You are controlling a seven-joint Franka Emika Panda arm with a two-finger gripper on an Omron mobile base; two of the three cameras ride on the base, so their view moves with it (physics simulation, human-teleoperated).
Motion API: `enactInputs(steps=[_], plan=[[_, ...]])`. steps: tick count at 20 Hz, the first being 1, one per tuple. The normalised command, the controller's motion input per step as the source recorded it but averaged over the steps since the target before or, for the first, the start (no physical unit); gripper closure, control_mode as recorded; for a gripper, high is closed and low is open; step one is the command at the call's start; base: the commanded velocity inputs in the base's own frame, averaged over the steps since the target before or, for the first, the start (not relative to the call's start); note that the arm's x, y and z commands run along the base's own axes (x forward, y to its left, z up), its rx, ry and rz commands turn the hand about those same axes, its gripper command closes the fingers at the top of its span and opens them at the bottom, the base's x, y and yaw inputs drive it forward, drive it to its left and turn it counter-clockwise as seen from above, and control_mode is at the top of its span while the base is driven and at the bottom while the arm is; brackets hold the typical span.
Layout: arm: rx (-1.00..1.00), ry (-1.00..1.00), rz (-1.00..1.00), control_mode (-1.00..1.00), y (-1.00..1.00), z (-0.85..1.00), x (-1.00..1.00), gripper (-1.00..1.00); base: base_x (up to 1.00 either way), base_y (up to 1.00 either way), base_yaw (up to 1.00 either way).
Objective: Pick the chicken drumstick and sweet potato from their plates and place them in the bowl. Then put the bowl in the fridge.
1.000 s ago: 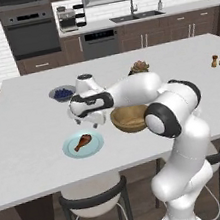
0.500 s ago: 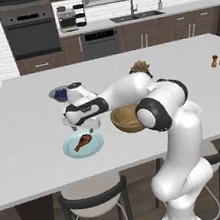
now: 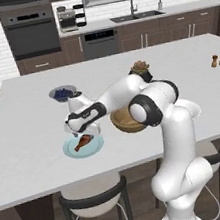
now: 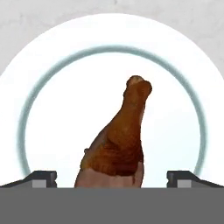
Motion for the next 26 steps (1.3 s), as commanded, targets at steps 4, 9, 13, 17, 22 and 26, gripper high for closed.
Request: enactInputs(steps=[4, 9, 13, 17, 22, 26], plan=[[0.00, 0.00, 0.00, -1.00, 0.00, -0.43, 0.00, -1.00, 0.00, 0.00, 0.00], [0.00, 0.00, 0.00, -1.00, 0.00, -0.24, 0.00, -1.00, 0.00, 0.00, 0.00], [0.00, 0.00, 0.00, -1.00, 0.00, -0.16, 0.00, 1.00, 0.00, 0.00, 0.00], [0.00, 0.00, 0.02, -1.00, 0.03, -0.06, 0.00, 1.00, 0.00, 0.00, 0.00], [-0.02, 0.00, 0.02, -1.00, 0.02, 0.13, -0.01, 1.00, 0.00, 0.00, 0.00], [0.00, -0.05, 0.00, -1.00, -0.02, 0.65, -0.16, 1.00, 0.00, 0.00, 0.00]])
